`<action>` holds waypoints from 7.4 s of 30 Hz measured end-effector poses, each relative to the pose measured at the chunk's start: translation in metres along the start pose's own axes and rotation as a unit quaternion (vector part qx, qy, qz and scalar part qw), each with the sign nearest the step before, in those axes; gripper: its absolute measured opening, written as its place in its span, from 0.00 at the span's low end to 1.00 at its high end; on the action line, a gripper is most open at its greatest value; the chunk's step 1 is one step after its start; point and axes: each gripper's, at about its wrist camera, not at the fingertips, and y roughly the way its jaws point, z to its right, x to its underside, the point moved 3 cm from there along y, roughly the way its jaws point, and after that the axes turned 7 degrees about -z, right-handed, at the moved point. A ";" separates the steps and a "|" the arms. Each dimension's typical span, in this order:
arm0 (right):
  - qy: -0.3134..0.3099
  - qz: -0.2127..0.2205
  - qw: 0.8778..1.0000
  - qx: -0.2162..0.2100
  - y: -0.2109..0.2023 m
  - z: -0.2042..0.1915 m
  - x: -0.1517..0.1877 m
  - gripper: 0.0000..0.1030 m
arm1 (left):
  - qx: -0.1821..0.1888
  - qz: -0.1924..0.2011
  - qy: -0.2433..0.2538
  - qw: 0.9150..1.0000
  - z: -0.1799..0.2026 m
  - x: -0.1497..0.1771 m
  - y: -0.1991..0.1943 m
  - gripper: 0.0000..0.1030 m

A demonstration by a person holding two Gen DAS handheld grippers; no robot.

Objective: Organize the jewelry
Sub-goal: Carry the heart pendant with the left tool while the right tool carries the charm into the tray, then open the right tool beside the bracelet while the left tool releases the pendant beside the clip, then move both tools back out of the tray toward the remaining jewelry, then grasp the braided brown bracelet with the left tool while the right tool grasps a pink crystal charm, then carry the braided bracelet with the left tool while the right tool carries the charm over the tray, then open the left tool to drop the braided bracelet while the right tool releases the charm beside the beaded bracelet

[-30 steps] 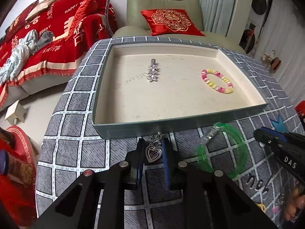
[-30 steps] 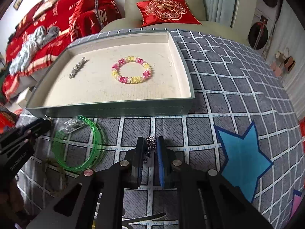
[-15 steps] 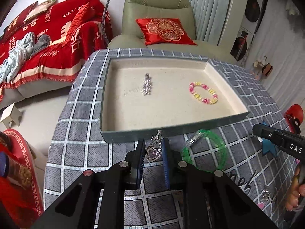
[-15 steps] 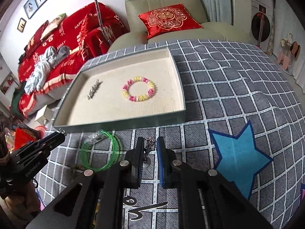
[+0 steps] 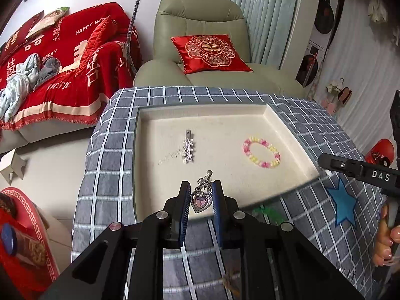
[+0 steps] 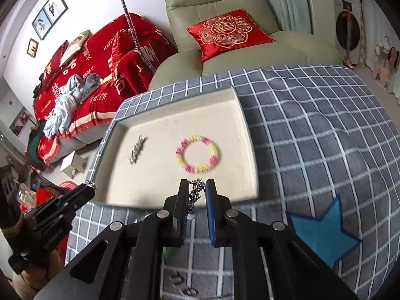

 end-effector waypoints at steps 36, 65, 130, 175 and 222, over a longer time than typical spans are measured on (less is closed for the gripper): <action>0.011 -0.044 0.999 0.016 0.106 0.011 -0.064 0.38 | -0.088 -0.062 0.013 0.994 -0.010 -0.025 0.093 0.33; 0.075 0.005 0.994 -0.079 0.022 0.018 -0.010 0.80 | -0.062 -0.004 0.001 0.998 -0.006 -0.031 0.051 1.00; -0.022 -0.048 0.988 0.146 -0.028 0.025 0.193 0.40 | -0.046 -0.082 0.038 0.995 0.050 0.115 0.007 0.53; -0.020 0.021 1.000 0.012 -0.070 0.009 0.087 0.14 | 0.037 -0.001 -0.003 0.999 0.017 0.039 -0.048 0.22; -0.040 -0.058 0.995 0.064 0.078 0.012 -0.008 0.14 | -0.049 -0.075 0.068 0.994 0.031 -0.023 0.093 0.22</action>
